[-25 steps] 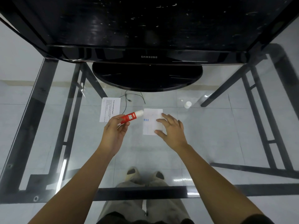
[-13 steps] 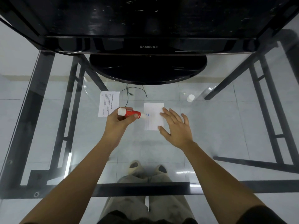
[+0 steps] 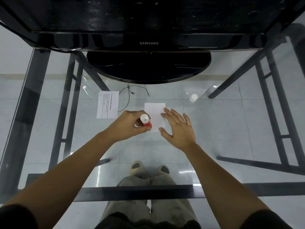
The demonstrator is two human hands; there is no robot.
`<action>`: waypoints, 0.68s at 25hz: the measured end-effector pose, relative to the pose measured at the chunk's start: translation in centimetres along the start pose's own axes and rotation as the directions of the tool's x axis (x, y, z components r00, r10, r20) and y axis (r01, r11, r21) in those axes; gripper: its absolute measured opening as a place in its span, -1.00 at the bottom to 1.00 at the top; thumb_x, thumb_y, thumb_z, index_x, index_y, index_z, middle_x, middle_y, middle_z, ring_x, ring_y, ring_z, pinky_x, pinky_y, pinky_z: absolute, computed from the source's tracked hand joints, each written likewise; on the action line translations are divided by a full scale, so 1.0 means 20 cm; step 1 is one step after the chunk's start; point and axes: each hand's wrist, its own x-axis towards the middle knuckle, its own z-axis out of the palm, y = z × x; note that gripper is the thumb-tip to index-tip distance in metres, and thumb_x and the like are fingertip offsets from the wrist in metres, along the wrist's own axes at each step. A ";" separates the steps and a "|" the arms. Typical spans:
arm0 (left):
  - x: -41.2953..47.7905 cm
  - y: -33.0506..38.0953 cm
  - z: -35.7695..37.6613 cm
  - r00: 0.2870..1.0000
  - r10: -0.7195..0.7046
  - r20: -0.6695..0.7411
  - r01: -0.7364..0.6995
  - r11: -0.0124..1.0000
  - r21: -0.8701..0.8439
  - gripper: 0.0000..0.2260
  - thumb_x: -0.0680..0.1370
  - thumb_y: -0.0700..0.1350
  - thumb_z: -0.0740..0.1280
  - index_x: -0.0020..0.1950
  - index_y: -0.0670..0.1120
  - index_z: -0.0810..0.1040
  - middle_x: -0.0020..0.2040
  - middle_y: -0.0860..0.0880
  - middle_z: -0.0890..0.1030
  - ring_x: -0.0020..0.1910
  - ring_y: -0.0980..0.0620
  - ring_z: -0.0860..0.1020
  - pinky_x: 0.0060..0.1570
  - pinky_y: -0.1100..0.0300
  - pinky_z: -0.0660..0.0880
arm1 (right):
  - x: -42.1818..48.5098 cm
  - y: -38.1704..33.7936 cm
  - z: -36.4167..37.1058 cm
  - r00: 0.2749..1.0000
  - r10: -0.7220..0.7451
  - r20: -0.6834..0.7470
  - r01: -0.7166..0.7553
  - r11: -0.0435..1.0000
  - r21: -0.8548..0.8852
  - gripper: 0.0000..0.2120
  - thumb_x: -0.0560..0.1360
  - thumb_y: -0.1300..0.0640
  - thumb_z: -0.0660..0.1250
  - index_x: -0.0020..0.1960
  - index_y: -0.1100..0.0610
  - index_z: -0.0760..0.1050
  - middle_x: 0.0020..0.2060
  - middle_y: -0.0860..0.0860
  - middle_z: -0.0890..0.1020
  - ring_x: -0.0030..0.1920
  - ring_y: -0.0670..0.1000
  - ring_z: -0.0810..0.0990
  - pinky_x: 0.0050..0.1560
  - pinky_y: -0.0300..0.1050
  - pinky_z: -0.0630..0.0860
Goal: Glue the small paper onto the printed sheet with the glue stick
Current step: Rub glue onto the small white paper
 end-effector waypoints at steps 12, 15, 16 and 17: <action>0.04 0.00 -0.02 0.999 0.036 0.030 -0.037 0.997 0.061 -0.79 0.43 -0.05 0.44 0.01 -0.07 0.55 -0.10 0.01 0.67 -0.21 0.17 0.60 -0.12 0.35 0.52 | 0.01 0.01 0.01 1.000 -0.008 -0.027 0.008 1.000 0.001 -0.45 0.51 -0.28 0.04 0.42 -0.07 0.21 0.47 -0.09 0.23 0.48 -0.04 0.12 0.44 0.05 -0.13; 0.08 0.00 -0.07 0.993 0.030 -0.118 -0.025 0.999 0.043 -0.85 0.43 -0.06 0.44 -0.06 -0.06 0.55 -0.17 0.06 0.66 -0.25 0.28 0.57 -0.20 0.47 0.45 | 0.00 0.01 0.01 1.000 -0.013 -0.022 0.013 1.000 -0.006 -0.45 0.51 -0.28 0.02 0.42 -0.08 0.20 0.48 -0.10 0.21 0.49 -0.06 0.10 0.44 0.04 -0.14; 0.09 0.00 -0.07 0.995 0.033 -0.098 -0.030 0.999 0.030 -0.84 0.42 -0.05 0.44 -0.06 -0.05 0.56 -0.17 0.06 0.66 -0.24 0.26 0.58 -0.18 0.45 0.47 | 0.01 0.01 0.02 1.000 -0.014 -0.023 0.014 1.000 -0.003 -0.45 0.51 -0.28 0.02 0.42 -0.08 0.20 0.48 -0.10 0.21 0.48 -0.06 0.11 0.44 0.04 -0.14; 0.08 0.01 -0.05 0.998 0.045 -0.040 -0.044 0.999 0.022 -0.83 0.42 -0.04 0.45 -0.05 -0.04 0.56 -0.16 0.05 0.66 -0.23 0.22 0.59 -0.15 0.39 0.51 | 0.01 0.01 0.02 1.000 -0.014 -0.023 0.014 1.000 -0.001 -0.45 0.51 -0.29 0.03 0.42 -0.08 0.20 0.48 -0.10 0.22 0.48 -0.05 0.11 0.44 0.04 -0.14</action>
